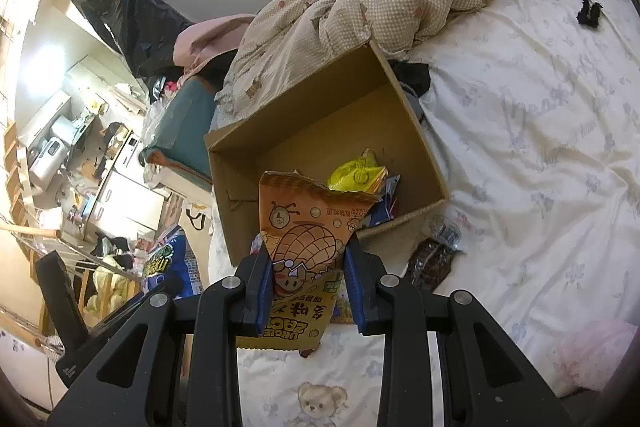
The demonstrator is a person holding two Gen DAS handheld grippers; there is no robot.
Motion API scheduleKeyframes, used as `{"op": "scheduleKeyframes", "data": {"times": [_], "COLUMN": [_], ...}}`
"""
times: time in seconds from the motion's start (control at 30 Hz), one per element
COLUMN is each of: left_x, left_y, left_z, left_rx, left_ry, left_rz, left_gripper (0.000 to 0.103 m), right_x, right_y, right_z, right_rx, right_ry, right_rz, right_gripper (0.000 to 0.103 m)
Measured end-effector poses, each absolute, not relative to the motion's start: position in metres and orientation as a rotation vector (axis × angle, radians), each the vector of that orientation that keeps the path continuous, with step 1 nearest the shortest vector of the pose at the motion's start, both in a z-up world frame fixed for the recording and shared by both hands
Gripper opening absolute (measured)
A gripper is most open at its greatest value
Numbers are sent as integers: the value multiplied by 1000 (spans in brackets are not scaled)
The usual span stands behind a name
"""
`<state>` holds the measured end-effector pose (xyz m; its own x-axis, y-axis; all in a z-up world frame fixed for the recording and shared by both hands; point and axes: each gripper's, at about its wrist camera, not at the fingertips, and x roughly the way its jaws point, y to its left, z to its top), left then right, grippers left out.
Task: Organize snacks
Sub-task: 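Carry the blue chip bag and peanut bag over the box with both tools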
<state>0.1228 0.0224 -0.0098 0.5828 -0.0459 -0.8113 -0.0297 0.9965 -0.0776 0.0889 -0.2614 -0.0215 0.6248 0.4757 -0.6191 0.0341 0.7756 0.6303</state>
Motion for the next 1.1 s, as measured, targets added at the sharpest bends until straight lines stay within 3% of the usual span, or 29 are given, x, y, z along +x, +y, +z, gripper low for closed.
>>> {"op": "scheduleKeyframes", "data": {"times": [0.57, 1.1], "left_x": [190, 237], "left_y": [6, -14], "left_z": [11, -25], "left_rx": [-30, -13], "left_ry": [883, 924], "left_rz": [-56, -98], "left_gripper": [53, 53], "right_x": [143, 210], "right_y": [-274, -275], "right_z": [-8, -33], "right_rx": [627, 570], "right_ry": [819, 902], "right_rz": [229, 180], "right_gripper": [32, 32]}}
